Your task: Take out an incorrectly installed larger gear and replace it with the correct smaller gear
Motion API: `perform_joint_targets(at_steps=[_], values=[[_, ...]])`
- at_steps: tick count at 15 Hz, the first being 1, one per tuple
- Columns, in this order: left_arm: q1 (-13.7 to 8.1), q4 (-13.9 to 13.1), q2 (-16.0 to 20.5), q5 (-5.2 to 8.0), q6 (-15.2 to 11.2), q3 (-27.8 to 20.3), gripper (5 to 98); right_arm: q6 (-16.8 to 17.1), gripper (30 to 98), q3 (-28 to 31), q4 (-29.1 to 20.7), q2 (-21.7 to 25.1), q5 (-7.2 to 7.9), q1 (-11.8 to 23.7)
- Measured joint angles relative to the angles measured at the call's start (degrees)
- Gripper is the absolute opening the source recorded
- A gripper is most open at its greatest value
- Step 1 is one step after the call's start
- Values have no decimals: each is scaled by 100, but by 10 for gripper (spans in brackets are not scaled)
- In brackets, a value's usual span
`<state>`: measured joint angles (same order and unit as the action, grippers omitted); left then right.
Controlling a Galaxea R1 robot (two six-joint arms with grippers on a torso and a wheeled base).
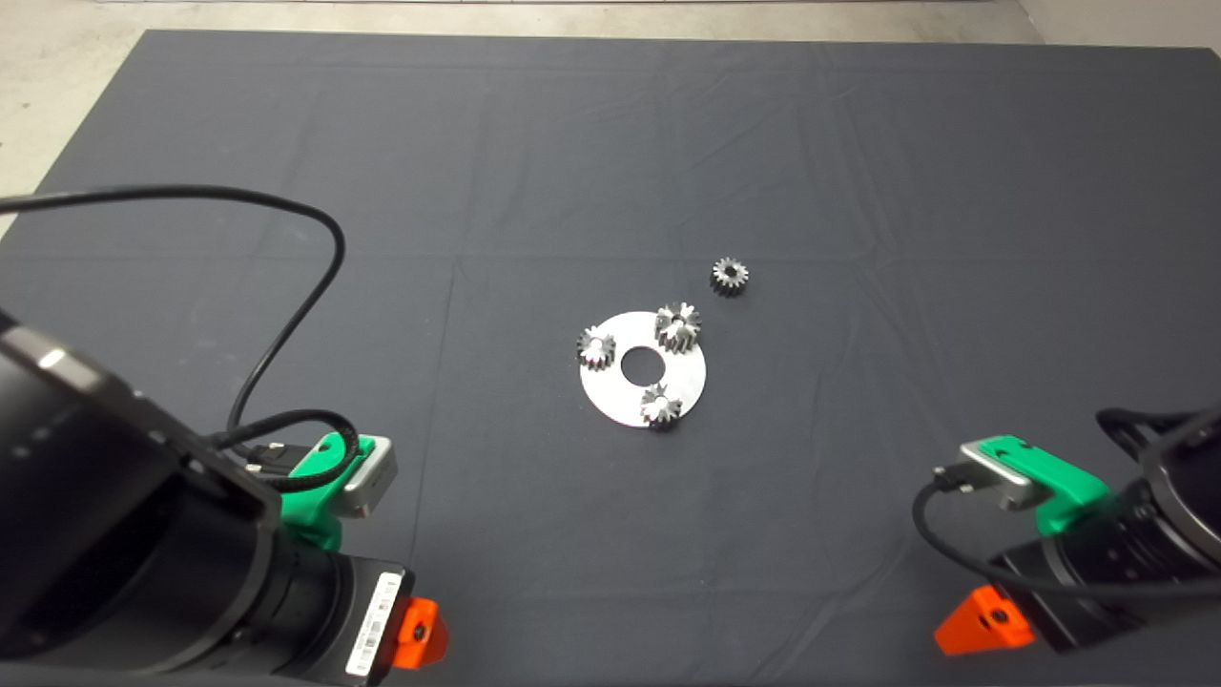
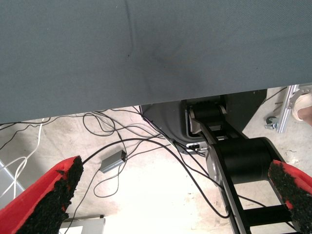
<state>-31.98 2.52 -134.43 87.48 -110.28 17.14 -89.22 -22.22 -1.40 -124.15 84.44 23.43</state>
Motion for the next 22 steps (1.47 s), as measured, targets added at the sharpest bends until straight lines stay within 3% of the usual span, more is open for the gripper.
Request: perform_joint_targets(at_steps=[3,5,7,9,11,14,17,22], values=[[0,0,0,1,-2,0,982,1138,977,-1144,44,-131,4,-43],[0,0,0,0,-2,0,982,1835,977,-1953,80,-454,28,-43],[0,0,-2,-2,-2,0,982,2400,977,-2674,190,-1179,59,-43],[0,0,0,0,-4,0,982,2768,977,-3231,318,-1922,-29,-37],[0,0,2,4,-4,0,982,3075,977,-3602,430,-2394,-51,91],[0,0,-13,0,-4,0,982,3355,977,-3834,810,-2561,-18,363],[0,0,-13,0,-4,0,982,3394,977,-4023,1376,-2672,-24,355],[0,1,-13,0,-4,0,982,3434,977,-4297,1754,-3007,-13,341]])
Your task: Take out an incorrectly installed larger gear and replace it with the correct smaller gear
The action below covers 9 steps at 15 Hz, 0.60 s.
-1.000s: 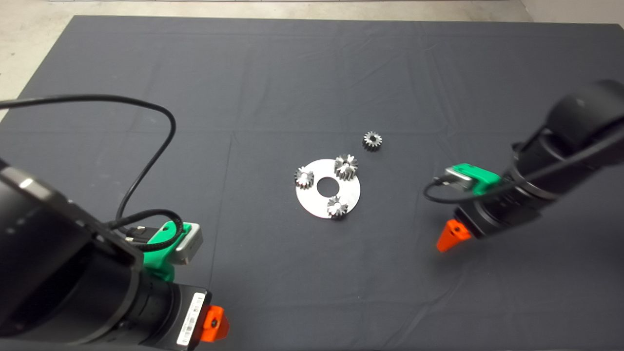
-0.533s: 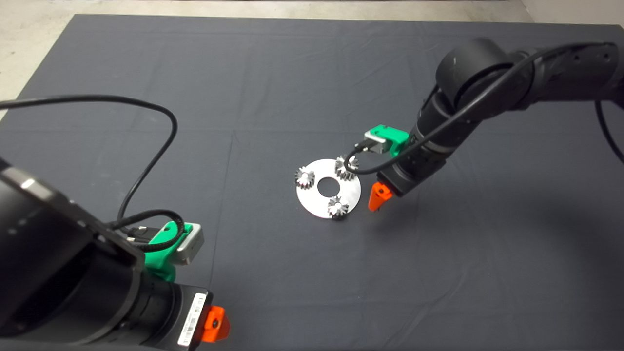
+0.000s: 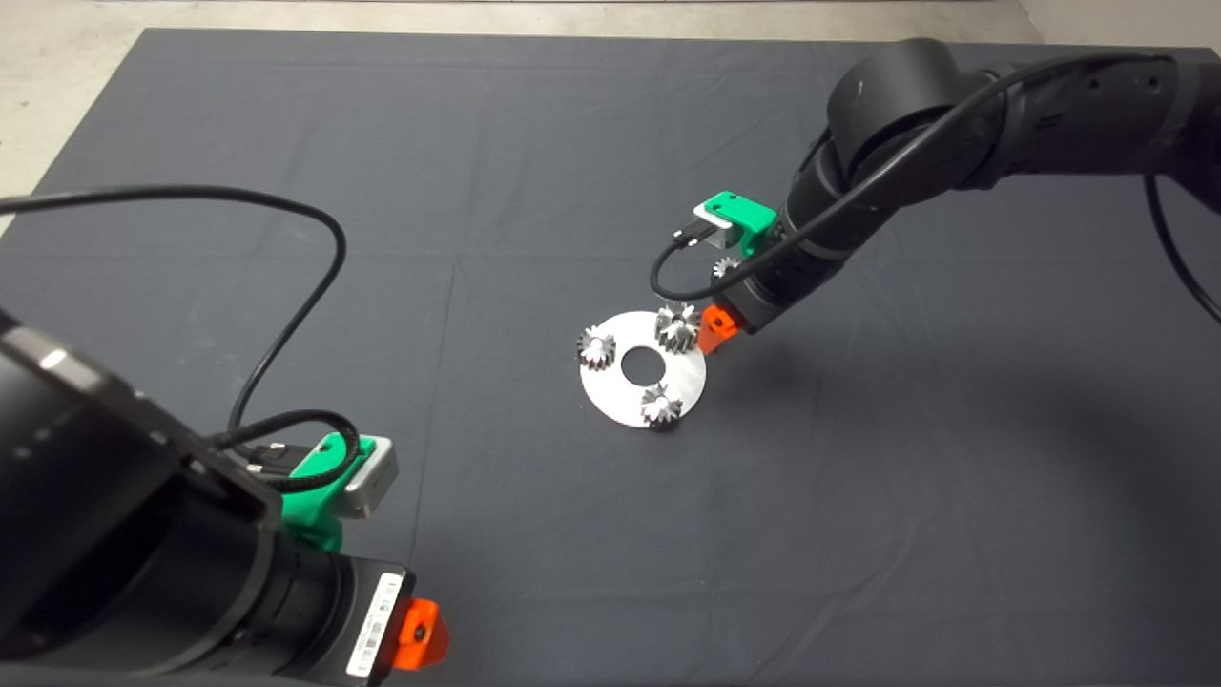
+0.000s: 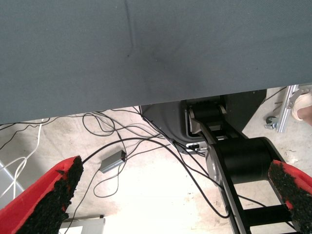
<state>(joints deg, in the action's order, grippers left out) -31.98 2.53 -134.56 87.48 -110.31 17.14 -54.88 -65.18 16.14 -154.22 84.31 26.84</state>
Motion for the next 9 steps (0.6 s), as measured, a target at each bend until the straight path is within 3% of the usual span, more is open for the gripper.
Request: perform_joint_targets(at_steps=[4,9], values=[[0,-1,0,0,0,0,982,38,977,-285,232,-295,-29,-41],[0,0,-2,0,0,0,982,84,977,-555,465,-339,-29,-243]])
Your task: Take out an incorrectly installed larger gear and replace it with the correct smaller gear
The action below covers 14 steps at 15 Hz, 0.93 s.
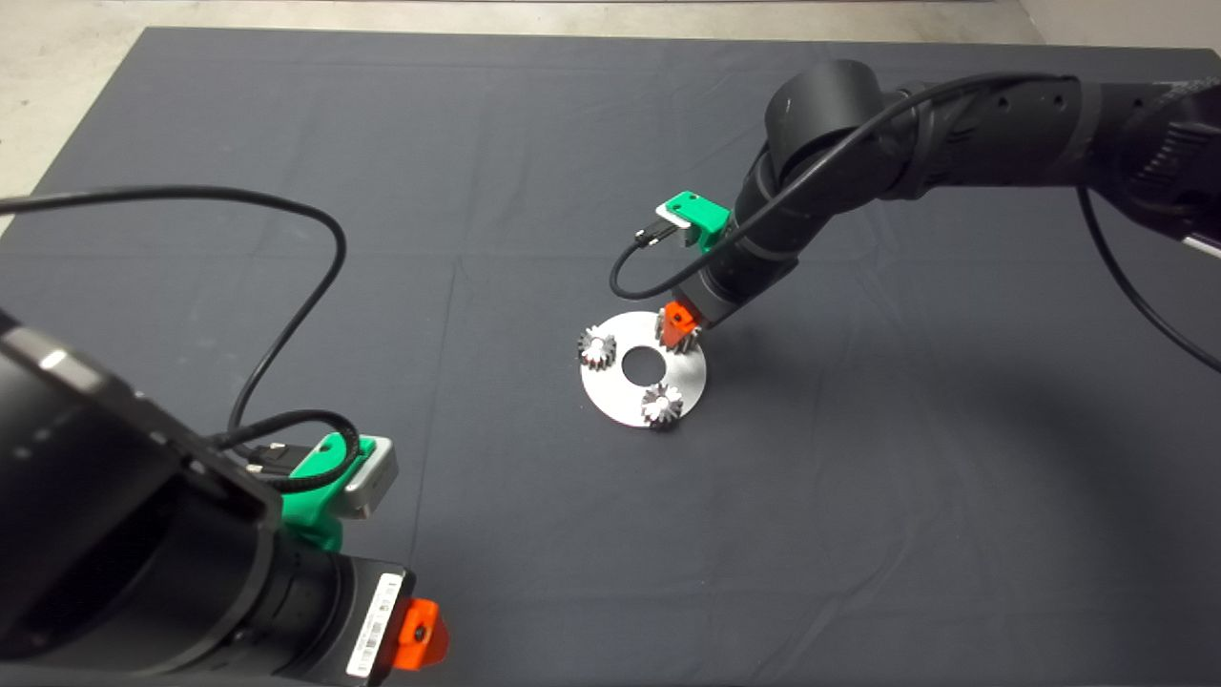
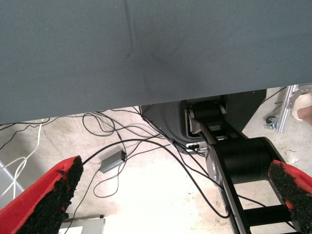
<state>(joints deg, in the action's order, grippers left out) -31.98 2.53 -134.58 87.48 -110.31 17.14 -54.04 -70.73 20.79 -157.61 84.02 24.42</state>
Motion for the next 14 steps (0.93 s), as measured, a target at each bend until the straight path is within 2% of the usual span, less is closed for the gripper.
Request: perform_joint_targets(at_steps=[4,5,7,9,11,13,14], values=[[0,0,2,0,0,0,982,2,977,-10,418,-7,-23,-403],[0,0,1,0,0,-2,982,2,977,-11,472,-10,-36,-439],[0,0,-1,0,0,0,982,2,957,-24,531,-38,-160,-419],[0,0,-1,0,0,-2,982,2,956,-38,547,-101,-177,-436],[1,0,-60,2,0,-2,982,2,913,-38,575,-116,-179,-463],[0,0,-131,0,0,-2,982,2,902,-46,866,-146,-177,-509],[0,0,-156,0,0,-2,982,5,873,-62,942,-171,-177,-554]])
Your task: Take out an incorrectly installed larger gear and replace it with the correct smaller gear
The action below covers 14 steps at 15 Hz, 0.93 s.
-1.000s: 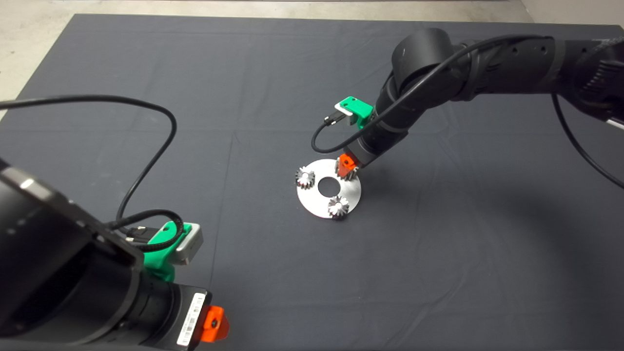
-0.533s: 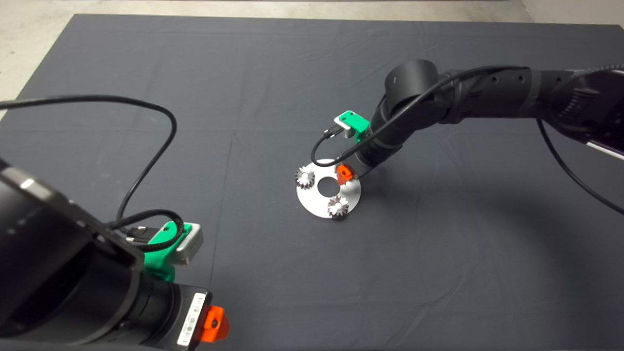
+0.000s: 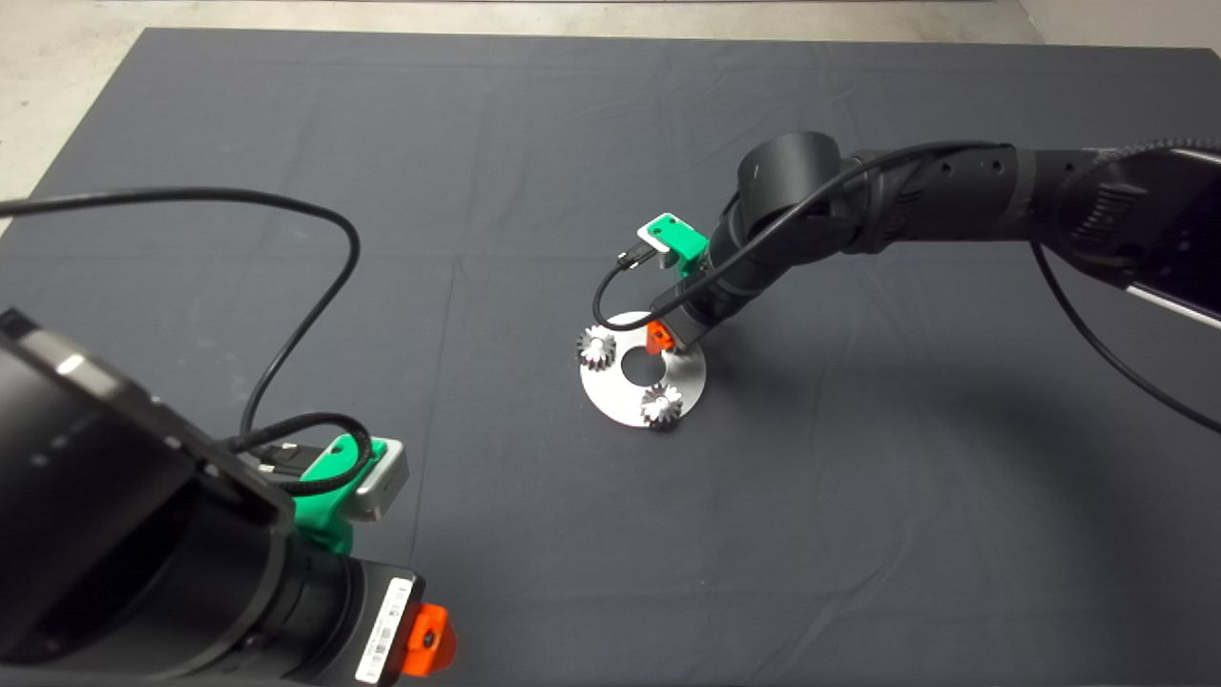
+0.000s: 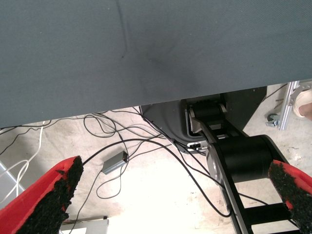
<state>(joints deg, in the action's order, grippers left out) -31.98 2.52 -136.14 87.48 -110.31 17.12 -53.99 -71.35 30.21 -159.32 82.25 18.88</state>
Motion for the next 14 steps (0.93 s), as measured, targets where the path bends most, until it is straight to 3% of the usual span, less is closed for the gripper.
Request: perform_joint_targets(at_steps=[8,14], values=[[0,0,-21,0,0,0,982,2,763,-202,177,-55,-6,-127],[0,0,-21,0,0,0,982,-2,688,-227,195,-57,-204,-127]])
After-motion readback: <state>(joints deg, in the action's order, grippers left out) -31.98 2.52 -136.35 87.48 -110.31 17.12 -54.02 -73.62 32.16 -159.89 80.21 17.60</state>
